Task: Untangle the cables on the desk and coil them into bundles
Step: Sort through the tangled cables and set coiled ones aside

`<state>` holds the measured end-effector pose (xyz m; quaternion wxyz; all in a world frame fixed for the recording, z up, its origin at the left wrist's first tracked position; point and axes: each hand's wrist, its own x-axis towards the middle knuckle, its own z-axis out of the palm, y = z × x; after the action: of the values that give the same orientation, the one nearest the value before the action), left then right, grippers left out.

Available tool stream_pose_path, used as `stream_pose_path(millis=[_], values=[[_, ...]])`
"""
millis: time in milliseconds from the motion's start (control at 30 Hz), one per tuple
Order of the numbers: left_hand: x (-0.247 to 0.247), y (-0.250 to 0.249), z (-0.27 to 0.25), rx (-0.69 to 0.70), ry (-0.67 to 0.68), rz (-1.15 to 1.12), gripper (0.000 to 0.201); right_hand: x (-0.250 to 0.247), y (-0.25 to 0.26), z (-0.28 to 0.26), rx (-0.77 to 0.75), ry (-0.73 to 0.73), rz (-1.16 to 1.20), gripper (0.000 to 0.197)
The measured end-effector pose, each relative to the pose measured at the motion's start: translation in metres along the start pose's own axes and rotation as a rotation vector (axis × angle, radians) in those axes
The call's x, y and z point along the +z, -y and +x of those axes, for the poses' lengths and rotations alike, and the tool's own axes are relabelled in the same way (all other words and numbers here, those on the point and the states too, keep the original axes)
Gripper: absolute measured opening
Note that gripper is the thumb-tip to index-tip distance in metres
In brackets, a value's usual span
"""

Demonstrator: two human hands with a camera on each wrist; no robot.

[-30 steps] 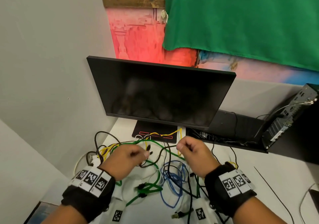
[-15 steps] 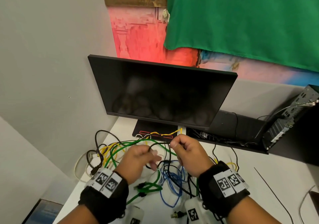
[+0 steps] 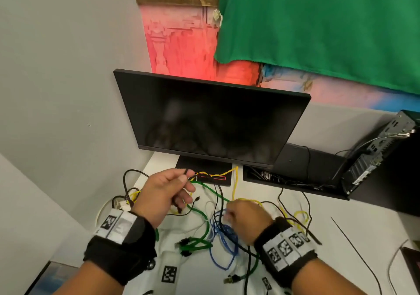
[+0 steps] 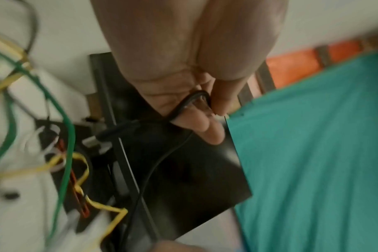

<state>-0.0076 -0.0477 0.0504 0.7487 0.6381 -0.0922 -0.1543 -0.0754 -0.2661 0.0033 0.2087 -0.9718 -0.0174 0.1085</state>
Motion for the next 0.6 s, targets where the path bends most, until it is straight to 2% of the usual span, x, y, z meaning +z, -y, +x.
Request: stream_pose_path(millis=[67, 100, 167, 233, 300, 467, 600], values=[[0.007, 0.003, 0.001, 0.009, 0.060, 0.218, 0.019, 0.006, 0.027, -0.010, -0.201, 0.130, -0.001, 0.018], [0.008, 0.005, 0.000, -0.007, 0.112, 0.299, 0.018, 0.005, 0.039, -0.014, -0.284, 0.110, 0.050, 0.017], [0.008, 0.007, -0.005, -0.041, 0.207, 0.388, 0.019, -0.011, 0.055, -0.017, -0.349, -0.026, 0.189, 0.014], [0.007, 0.006, -0.008, -0.066, 0.252, 0.392, 0.027, -0.026, 0.059, -0.015, -0.324, -0.206, 0.238, 0.017], [0.007, 0.002, -0.009, -0.075, 0.267, 0.351, 0.032, -0.031, 0.058, -0.011, -0.274, -0.310, 0.213, 0.022], [0.010, -0.006, -0.003, -0.138, 0.314, 0.242, 0.029, -0.014, 0.062, -0.010, -0.205, -0.406, 0.230, 0.025], [0.007, -0.007, -0.002, -0.208, 0.376, 0.172, 0.033, -0.014, 0.052, -0.009, -0.155, -0.389, 0.347, 0.046]])
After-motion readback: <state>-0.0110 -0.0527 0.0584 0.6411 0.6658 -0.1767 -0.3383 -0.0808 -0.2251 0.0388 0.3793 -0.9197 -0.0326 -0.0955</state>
